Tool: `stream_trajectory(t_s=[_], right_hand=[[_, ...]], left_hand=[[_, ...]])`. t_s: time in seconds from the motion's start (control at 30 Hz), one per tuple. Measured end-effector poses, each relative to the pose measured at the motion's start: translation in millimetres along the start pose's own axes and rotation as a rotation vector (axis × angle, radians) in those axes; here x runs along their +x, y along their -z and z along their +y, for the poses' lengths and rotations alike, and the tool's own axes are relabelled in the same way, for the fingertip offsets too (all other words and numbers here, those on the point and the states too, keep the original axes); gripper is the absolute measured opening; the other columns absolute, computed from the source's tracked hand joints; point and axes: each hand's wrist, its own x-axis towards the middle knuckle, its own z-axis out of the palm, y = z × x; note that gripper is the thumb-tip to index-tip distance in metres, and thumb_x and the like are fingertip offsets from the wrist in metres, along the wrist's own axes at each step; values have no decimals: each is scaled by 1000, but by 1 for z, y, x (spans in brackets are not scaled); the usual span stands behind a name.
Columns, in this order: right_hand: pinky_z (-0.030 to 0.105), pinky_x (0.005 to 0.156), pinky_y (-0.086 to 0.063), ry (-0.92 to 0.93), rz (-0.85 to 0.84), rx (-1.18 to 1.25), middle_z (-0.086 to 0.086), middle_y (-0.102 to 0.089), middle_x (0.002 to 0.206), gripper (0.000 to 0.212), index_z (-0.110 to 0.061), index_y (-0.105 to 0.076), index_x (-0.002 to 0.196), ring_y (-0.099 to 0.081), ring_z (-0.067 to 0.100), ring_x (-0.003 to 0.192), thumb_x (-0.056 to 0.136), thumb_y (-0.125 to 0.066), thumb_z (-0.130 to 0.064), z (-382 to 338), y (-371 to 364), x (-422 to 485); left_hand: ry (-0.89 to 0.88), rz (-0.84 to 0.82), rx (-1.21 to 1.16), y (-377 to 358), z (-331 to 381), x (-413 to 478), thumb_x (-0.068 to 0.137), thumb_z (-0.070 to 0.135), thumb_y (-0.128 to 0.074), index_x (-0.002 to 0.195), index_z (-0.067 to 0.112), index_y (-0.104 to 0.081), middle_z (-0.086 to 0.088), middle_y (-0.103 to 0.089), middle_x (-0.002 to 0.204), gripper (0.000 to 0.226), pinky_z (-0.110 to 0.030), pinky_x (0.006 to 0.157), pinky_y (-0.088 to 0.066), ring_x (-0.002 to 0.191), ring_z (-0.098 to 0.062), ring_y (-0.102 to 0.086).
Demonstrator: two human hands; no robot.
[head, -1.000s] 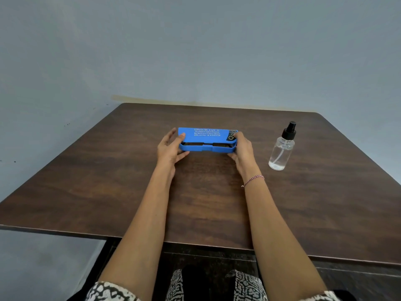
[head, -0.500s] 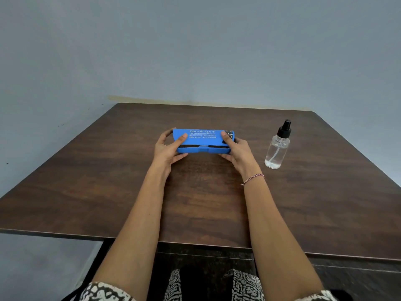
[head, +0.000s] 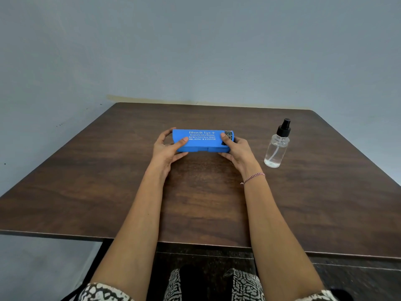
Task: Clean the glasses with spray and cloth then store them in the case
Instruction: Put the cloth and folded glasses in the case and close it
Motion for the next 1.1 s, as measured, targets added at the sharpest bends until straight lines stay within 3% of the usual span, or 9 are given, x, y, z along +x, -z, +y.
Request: stream_trajectory(t_s=[0.6,0.87,1.1], right_hand=[[43,95,-51,16,48,-21,15,-58,123,49,1,-45,130,-59,24,111,88,-63,-16,-2,-2,-5],[42,92,-52,33,61,-2,15,-59,124,53,1,-44,132,-60,23,109,86,-65,-15,-2,-3,-8],[37,95,-51,131,129,-217,6,-64,117,55,-3,-55,125,-61,18,107,80,-73,-30,1,0,-7]], left_hand=[[-31,10,-24,-2,-1,-1,76,-3,-72,125,17,-52,-6,-62,94,56,-30,62,-59,89,-25,-66],[-47,25,19,-1,-2,0,74,-1,-74,117,22,-55,-16,-59,118,52,-30,60,-60,102,-31,-65],[-148,59,137,-1,-2,0,77,4,-73,132,15,-51,-5,-59,115,60,-24,65,-59,103,-20,-61]])
